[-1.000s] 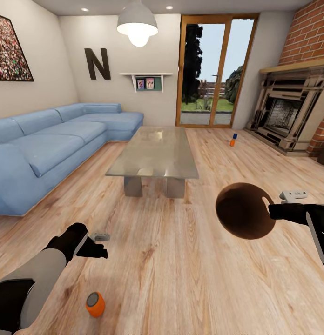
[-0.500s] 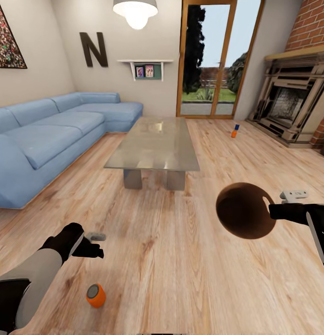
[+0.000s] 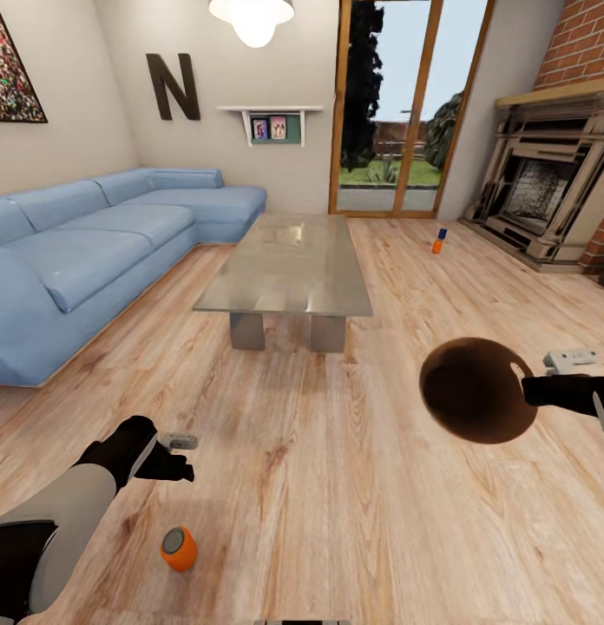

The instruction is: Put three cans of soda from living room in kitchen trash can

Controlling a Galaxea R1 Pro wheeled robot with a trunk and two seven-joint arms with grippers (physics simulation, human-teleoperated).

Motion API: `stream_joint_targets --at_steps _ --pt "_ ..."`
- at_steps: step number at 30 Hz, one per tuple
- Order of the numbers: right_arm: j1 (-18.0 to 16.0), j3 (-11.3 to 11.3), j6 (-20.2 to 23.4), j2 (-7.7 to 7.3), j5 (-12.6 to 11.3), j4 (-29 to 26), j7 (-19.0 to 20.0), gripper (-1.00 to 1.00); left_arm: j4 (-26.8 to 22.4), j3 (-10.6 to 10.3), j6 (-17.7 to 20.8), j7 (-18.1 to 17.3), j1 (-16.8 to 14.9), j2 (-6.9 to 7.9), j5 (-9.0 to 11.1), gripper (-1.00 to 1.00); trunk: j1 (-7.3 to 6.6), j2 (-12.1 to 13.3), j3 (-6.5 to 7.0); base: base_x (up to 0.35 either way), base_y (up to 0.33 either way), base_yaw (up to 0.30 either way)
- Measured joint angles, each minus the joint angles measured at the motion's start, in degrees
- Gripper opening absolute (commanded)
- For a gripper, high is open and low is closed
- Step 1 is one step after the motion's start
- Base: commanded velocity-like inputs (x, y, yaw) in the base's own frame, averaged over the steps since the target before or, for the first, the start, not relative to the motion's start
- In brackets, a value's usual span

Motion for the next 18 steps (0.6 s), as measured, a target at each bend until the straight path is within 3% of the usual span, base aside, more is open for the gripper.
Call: stream_joint_targets --at_steps 4,9,13,18 --pt "-0.4 0.0 0.3 -1.19 -2.1 -0.2 0.3 -1.00 0.0 0.0 0.0 0.0 0.0 -0.02 0.0 1.00 0.00 0.0 0.00 0.000 0.000 0.000" --pt "-1.4 0.1 0.2 -1.48 -1.2 -0.4 0.2 -1.00 0.0 0.0 0.0 0.0 0.0 -0.02 0.1 1.00 0.00 0.0 0.00 0.000 0.000 0.000" --pt "-1.6 0.1 0.3 -1.56 -1.8 -0.6 0.3 -1.00 0.0 0.0 0.0 0.0 0.0 -0.02 0.1 1.00 0.00 0.0 0.00 0.000 0.000 0.000" --pt "-1.7 0.1 0.3 -1.61 0.5 -1.1 0.3 -1.00 0.0 0.0 0.0 0.0 0.0 -0.02 0.0 1.00 0.11 0.0 -0.88 0.000 0.000 0.000"
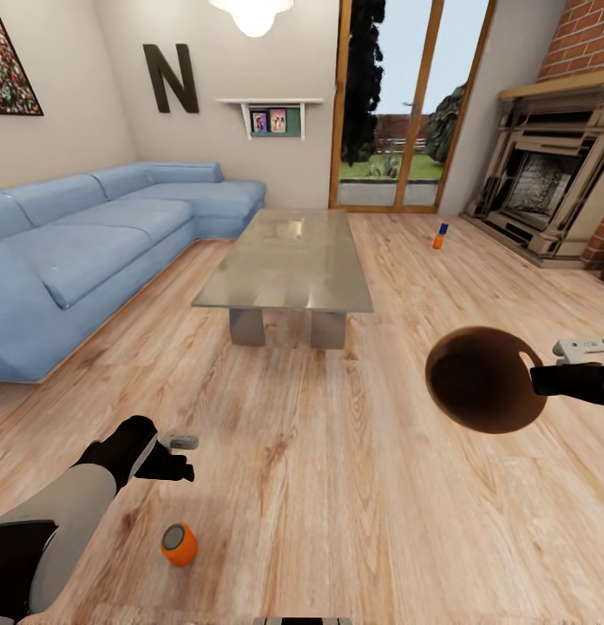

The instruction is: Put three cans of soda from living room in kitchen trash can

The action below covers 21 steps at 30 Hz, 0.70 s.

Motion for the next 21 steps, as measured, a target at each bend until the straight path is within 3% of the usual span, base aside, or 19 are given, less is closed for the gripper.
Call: stream_joint_targets --at_steps 10,15,21 --pt "0.0 0.7 0.0 0.13 0.6 0.0 0.0 -1.00 0.0 0.0 -0.1 -0.1 0.0 0.00 0.0 1.00 0.26 -0.1 -2.22 0.000 0.000 0.000" --pt "0.1 1.7 0.1 0.16 -0.6 0.0 0.1 -1.00 0.0 0.0 -0.2 -0.1 0.0 0.00 0.0 1.00 0.39 -0.2 -3.32 0.000 0.000 0.000" --pt "0.1 2.0 0.1 0.11 0.3 -0.1 0.1 -1.00 0.0 0.0 -0.2 -0.1 0.0 0.00 0.0 1.00 0.54 -0.3 -4.65 0.000 0.000 0.000"
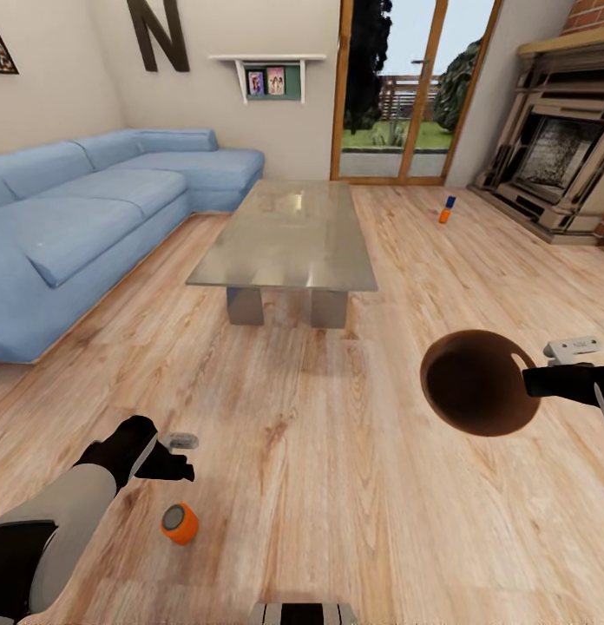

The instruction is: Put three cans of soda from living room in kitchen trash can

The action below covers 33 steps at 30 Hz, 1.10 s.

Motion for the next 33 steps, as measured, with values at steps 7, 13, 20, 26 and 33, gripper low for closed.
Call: stream_joint_targets --at_steps 7,13,20,26,33 --pt "0.0 0.1 0.0 -0.03 0.0 0.0 0.0 -1.00 -0.1 0.0 0.0 0.0 0.0 0.00 0.1 1.00 0.07 0.0 -0.67 0.000 0.000 0.000" --pt "0.0 0.1 0.0 -0.03 -0.3 0.0 0.0 -1.00 -0.3 0.0 -0.1 0.0 0.0 0.00 0.1 1.00 0.07 0.0 -0.67 0.000 0.011 0.000" --pt "0.0 0.1 0.0 -0.03 -0.9 0.0 0.0 -1.00 -0.3 0.0 -0.1 0.0 0.0 0.01 0.1 1.00 0.07 0.0 -0.67 0.039 0.137 0.000" --pt "0.0 0.1 -0.1 -0.03 0.4 0.1 -0.1 -1.00 -0.6 -0.1 -0.1 0.0 0.0 -0.03 0.1 1.00 0.07 0.0 -0.67 0.010 0.025 0.000" --pt "0.1 0.1 0.0 0.05 -0.5 0.1 0.0 -1.00 -0.8 -0.2 -0.2 0.0 0.1 -0.16 0.1 1.00 0.07 0.0 -0.67 0.060 -0.022 0.000"
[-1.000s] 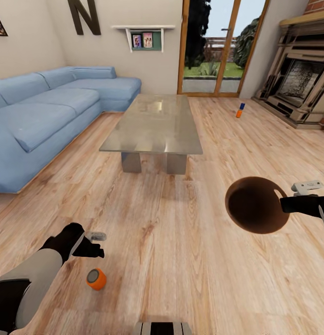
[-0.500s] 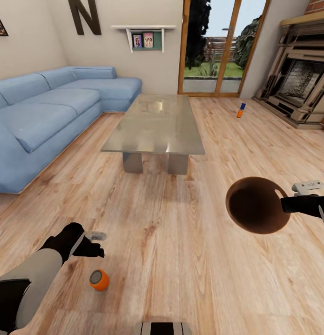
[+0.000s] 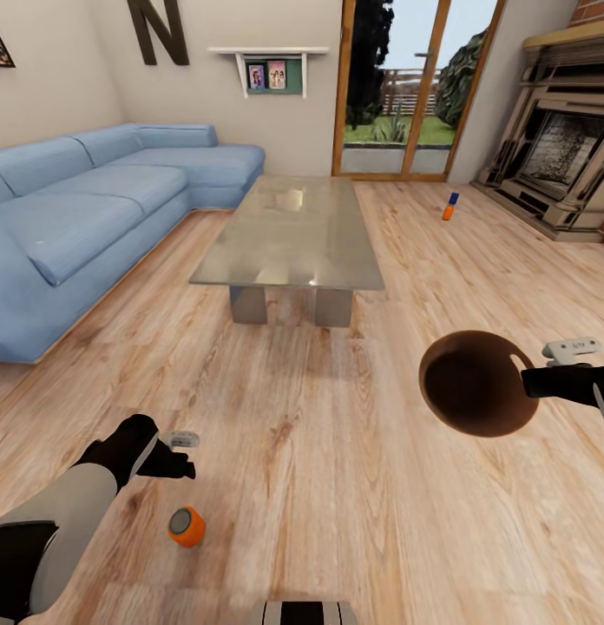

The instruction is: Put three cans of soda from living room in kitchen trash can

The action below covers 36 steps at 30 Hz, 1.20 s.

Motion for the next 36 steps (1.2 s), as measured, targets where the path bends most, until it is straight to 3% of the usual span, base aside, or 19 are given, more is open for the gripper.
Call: stream_joint_targets --at_steps 8,31,36 --pt "0.0 0.0 0.0 -0.03 0.1 0.0 0.0 -1.00 0.0 0.0 0.0 0.0 0.0 -0.09 0.0 1.00 0.00 0.0 0.00 0.043 -0.020 0.000" --pt "0.1 0.1 0.0 -0.03 0.4 0.0 0.0 -1.00 0.0 -0.1 0.0 0.0 0.0 -0.18 -0.1 1.00 0.60 -0.3 -5.09 0.001 0.000 0.000" --pt "0.0 0.0 0.0 -0.07 0.2 0.0 0.0 -1.00 0.0 -0.1 0.0 0.0 0.0 -0.19 -0.1 1.00 0.59 -0.3 -5.09 0.000 0.000 0.000"
